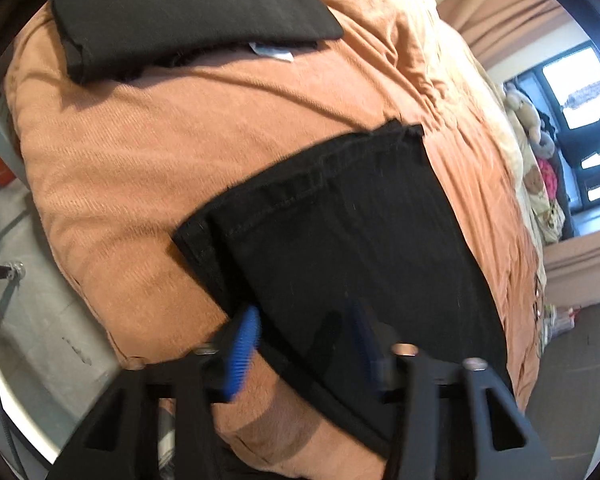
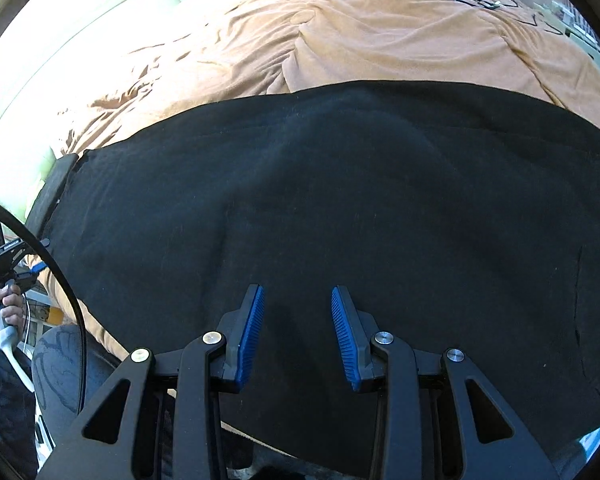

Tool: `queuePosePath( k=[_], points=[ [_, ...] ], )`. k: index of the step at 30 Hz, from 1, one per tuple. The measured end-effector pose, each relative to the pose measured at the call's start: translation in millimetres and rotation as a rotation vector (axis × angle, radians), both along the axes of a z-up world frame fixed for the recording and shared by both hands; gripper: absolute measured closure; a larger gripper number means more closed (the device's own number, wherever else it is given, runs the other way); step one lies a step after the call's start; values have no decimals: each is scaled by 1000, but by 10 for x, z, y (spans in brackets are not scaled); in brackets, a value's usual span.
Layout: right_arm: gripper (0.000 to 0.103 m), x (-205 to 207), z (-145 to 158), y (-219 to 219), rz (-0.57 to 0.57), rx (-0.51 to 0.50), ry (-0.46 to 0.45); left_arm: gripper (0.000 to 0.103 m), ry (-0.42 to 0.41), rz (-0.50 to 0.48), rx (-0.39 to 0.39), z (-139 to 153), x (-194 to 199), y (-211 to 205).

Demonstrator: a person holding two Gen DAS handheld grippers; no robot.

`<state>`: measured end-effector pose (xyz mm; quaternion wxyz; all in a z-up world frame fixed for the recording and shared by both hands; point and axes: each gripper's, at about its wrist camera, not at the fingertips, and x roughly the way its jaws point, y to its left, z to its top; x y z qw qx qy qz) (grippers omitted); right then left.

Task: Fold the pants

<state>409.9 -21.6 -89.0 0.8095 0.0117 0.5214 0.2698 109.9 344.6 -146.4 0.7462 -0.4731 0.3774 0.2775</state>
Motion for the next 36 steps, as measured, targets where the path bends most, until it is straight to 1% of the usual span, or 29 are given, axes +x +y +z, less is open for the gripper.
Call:
queuePosePath(
  k=[2,3,7,8,10,12,13,16,17,18,20,24,27,31,33,36],
  points=[
    [70,0,-1,10,1,-5,-2,101,-4,24,-17,-13,-36,35],
    [70,4,1,15,2,-8,-4,101,-14,28,-25,-24,-52,53],
    [70,10,-4,36,-1,-1,3,101,-15,49,2,47,-156,18],
    [70,10,-7,29,1,-2,2,101,-5,51,5,51,-170,13],
    [70,2,2,37,7,-6,0,102,0,62,5,36,-214,8],
    [70,-15,6,59,18,0,-2,101,-2,38,13,7,-214,19],
    [70,-18,-5,52,21,0,-2,101,-2,45,1,-22,-231,33],
    [70,-50,-28,96,32,-3,-5,97,9,66,-30,-58,-259,62],
    [70,-55,-26,102,35,-5,-8,89,8,64,-41,-62,-274,58],
    [70,-66,-25,115,39,-2,-10,72,4,62,-45,-62,-286,47],
    [70,-79,-28,140,46,7,-7,55,-24,61,-63,-68,-310,26],
    [70,-83,-30,152,41,20,-2,55,-29,55,-72,-90,-311,-3],
    [70,-104,-42,149,41,33,5,55,-54,67,-80,-131,-306,38],
    [70,-125,-83,139,30,60,22,55,-116,75,-63,-188,-241,143],
    [70,-133,-107,114,17,68,26,55,-155,75,-34,-200,-218,176],
    [70,-164,-121,67,-11,90,31,55,-186,72,-27,-212,-214,196]
  ],
)
